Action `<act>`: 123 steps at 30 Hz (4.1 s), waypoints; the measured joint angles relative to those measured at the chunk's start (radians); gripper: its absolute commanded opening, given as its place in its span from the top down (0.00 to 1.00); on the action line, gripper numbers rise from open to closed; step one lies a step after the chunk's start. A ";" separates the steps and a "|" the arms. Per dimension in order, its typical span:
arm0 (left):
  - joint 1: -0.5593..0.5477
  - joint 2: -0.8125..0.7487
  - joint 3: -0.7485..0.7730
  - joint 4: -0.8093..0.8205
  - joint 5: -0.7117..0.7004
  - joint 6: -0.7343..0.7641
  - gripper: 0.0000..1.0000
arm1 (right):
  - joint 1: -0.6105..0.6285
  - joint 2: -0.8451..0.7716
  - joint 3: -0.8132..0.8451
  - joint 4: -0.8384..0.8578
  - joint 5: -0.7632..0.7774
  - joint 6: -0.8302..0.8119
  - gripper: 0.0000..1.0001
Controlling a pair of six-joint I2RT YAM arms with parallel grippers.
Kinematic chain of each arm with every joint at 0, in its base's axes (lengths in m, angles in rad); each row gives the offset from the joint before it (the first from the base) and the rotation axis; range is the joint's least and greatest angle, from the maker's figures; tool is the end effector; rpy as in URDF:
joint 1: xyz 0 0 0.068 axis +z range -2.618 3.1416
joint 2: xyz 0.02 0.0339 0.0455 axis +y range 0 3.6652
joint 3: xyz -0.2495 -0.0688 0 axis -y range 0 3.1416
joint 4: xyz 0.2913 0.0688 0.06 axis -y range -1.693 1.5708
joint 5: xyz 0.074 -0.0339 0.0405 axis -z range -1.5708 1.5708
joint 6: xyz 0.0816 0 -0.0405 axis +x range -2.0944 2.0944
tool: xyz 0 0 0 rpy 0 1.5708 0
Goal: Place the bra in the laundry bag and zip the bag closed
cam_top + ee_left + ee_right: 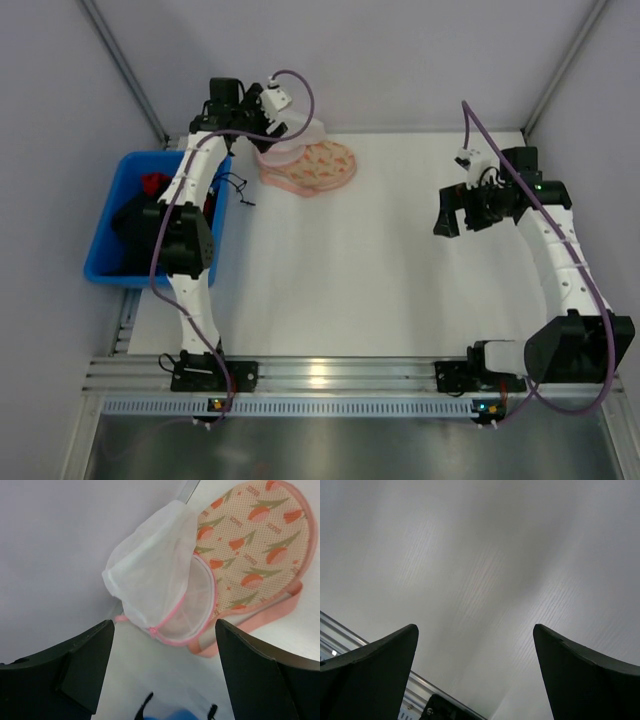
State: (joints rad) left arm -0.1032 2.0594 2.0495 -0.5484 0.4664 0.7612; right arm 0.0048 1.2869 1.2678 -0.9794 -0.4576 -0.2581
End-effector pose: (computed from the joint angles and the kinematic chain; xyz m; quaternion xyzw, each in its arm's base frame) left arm 0.5468 -0.0935 0.3131 0.4582 0.7257 -0.0388 0.5118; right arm 0.3221 0.0376 0.2837 -0.1859 0.9179 0.1811 0.3002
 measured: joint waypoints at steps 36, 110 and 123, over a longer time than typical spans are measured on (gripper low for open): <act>-0.126 0.305 -0.176 0.679 -0.249 0.464 1.00 | 0.000 0.035 -0.038 0.012 0.032 0.000 0.01; -0.345 -0.700 -0.952 0.312 0.055 -0.434 0.21 | 0.058 0.276 -0.584 0.961 -0.348 0.464 1.00; -0.865 -0.745 -1.255 0.210 -0.048 0.005 0.27 | 0.058 0.345 -0.520 0.856 -0.250 0.459 1.00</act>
State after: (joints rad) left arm -0.9680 1.3148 0.7940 -0.3382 0.4187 0.7666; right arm 0.0628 1.6321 0.7483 -0.1238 -0.7074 0.2008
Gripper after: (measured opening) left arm 0.740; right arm 0.022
